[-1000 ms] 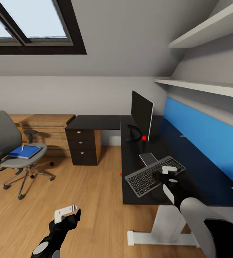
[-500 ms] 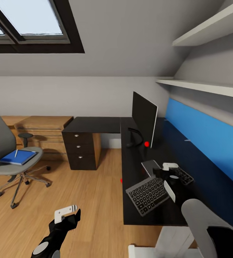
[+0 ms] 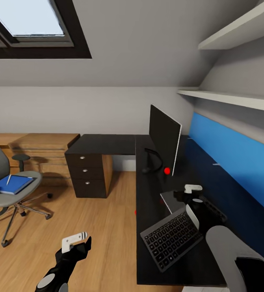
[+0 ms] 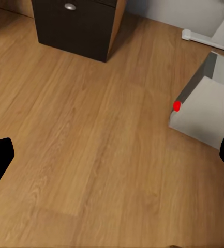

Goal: In the bedroom, organize the workspace by keeping the computer under the desk, ensuring the monitor is on the desk, placing the keyboard on the desk next to the monitor, placing the mouse on the desk next to the keyboard, moving the folder from the swivel chair onto the desk next to the mouse, stacking the notebook on top of the folder with the pen on top of the notebook, and positioning the swivel chair next to the desk.

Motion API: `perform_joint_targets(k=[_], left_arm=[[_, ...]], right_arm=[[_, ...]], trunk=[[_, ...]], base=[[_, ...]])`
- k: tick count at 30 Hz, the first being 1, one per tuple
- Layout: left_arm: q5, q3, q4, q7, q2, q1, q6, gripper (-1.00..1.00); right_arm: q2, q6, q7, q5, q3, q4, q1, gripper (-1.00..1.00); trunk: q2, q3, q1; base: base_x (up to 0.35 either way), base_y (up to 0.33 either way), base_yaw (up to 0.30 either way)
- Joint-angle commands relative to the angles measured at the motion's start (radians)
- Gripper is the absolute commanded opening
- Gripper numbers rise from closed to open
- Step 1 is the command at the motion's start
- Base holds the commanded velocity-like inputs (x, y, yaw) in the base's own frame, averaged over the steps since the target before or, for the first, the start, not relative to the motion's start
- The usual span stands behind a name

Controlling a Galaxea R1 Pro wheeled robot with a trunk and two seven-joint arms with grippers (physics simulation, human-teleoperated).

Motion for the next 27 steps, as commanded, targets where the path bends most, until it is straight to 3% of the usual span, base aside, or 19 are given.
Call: perform_joint_targets(k=[1, 13, 21, 27], left_arm=[[0.011, -0.001, -0.002, 0.009, 0.0, 0.0, 0.003, 1.0], [0.011, -0.001, -0.002, 0.009, 0.0, 0.0, 0.002, 1.0], [0.01, -0.001, -0.002, 0.009, 0.0, 0.0, 0.001, 1.0], [0.009, -0.001, -0.002, 0.009, 0.0, 0.0, 0.0, 1.0]], right_arm=[[-0.001, 0.006, -0.002, -0.001, 0.0, -0.002, 0.0, 1.0], [-0.025, 0.006, -0.005, -0.001, -0.006, 0.006, 0.0, 1.0], [-0.05, 0.007, -0.054, -0.001, -0.044, 0.059, 0.0, 1.0], [-0.056, 0.008, -0.085, -0.001, -0.048, 0.067, 0.0, 1.0]], trunk=[[0.0, -0.001, 0.0], [0.0, -0.001, 0.0], [0.0, -0.001, 0.0], [0.0, -0.001, 0.0]], base=[[0.224, -0.18, 0.0], [0.132, -0.116, 0.0], [0.005, -0.005, 0.0], [0.0, 0.0, 0.0]])
